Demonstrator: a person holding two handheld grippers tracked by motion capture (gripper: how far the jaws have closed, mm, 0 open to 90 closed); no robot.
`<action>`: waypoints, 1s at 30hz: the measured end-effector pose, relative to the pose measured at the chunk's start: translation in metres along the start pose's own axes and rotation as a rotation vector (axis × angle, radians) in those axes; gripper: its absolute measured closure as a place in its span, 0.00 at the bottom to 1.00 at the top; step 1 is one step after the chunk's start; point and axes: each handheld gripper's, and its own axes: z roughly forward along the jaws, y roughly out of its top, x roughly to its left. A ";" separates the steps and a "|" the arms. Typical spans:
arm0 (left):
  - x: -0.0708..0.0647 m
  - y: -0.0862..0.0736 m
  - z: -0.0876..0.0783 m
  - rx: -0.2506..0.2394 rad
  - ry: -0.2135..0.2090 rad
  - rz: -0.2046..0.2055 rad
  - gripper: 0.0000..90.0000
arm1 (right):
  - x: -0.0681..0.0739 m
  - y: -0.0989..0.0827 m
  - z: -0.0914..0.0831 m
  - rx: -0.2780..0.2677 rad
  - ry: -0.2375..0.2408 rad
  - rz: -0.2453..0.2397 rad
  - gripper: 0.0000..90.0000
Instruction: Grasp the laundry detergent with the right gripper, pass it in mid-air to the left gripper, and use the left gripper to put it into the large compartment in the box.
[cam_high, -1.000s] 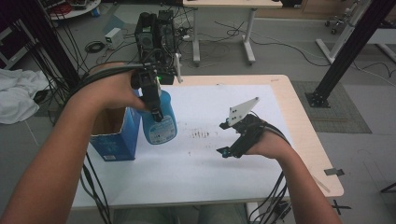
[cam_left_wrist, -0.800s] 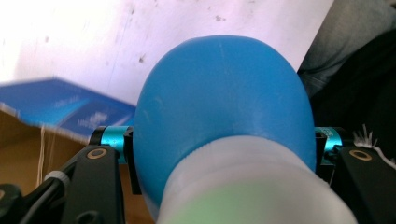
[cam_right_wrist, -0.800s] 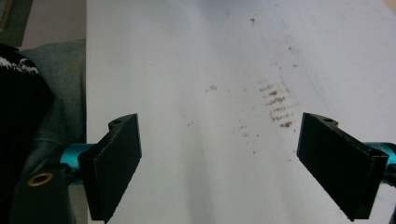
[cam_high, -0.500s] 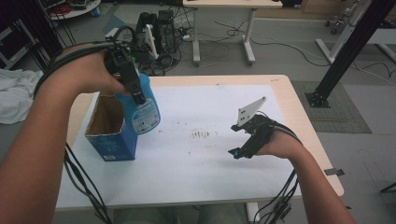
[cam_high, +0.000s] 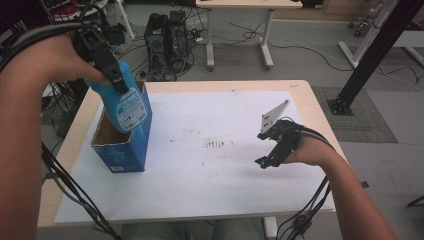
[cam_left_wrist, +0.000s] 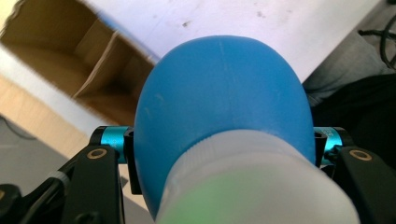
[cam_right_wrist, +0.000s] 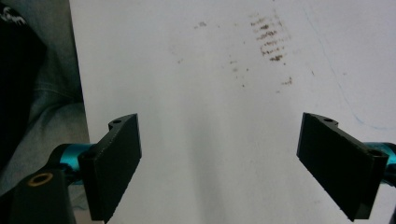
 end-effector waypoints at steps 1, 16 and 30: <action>0.004 -0.002 -0.001 0.013 0.007 -0.001 0.43 | -0.001 0.001 -0.002 0.010 0.001 -0.003 0.14; 0.038 -0.015 0.019 0.039 0.016 -0.144 0.43 | -0.002 0.023 -0.019 0.119 -0.007 -0.055 0.14; 0.056 -0.017 0.067 0.081 -0.010 -0.050 0.43 | 0.002 0.022 -0.015 0.149 -0.009 -0.050 0.14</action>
